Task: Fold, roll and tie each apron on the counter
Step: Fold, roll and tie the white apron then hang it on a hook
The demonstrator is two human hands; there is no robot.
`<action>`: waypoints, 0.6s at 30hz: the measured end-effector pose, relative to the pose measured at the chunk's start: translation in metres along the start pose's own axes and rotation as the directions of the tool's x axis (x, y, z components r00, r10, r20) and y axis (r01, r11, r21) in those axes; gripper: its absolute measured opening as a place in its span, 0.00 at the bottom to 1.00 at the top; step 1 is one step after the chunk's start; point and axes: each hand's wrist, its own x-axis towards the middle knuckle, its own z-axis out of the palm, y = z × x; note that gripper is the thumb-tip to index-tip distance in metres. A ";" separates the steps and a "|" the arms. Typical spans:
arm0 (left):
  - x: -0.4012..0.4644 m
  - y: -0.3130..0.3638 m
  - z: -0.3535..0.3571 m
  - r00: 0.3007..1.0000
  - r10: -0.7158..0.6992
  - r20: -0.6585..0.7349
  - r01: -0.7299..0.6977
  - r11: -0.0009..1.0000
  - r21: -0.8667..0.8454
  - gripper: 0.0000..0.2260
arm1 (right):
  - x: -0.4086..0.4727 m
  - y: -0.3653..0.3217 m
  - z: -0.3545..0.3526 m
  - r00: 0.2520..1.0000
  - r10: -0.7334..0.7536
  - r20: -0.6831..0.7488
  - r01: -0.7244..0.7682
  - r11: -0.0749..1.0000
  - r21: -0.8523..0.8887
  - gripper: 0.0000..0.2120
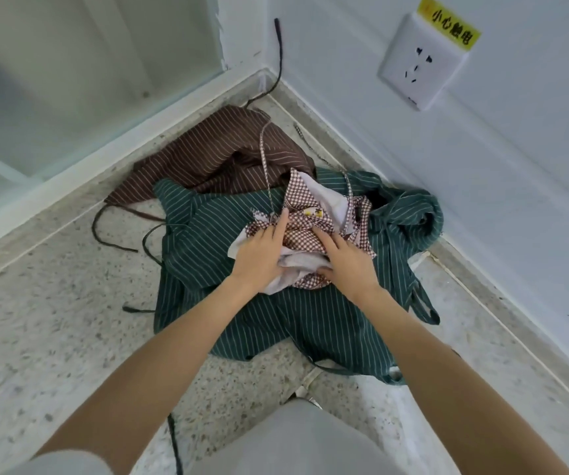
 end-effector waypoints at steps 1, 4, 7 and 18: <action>0.002 0.001 -0.004 1.000 -0.014 0.015 0.014 1.000 0.013 0.40 | 0.000 -0.001 -0.001 0.997 -0.013 -0.072 0.012 1.000 -0.020 0.35; 0.002 0.002 -0.022 0.999 -0.006 0.033 0.007 0.999 -0.031 0.23 | -0.008 0.002 -0.009 0.958 -0.069 -0.280 0.072 0.997 -0.001 0.26; -0.015 0.004 -0.043 0.991 0.101 -0.083 -0.109 0.989 -0.104 0.14 | -0.021 0.008 -0.026 0.908 -0.100 -0.406 0.143 0.987 0.077 0.18; -0.214 0.045 -0.080 0.995 -0.094 0.042 0.102 0.825 -0.556 0.11 | -0.152 -0.049 -0.061 0.889 -0.454 0.069 0.296 0.683 0.668 0.13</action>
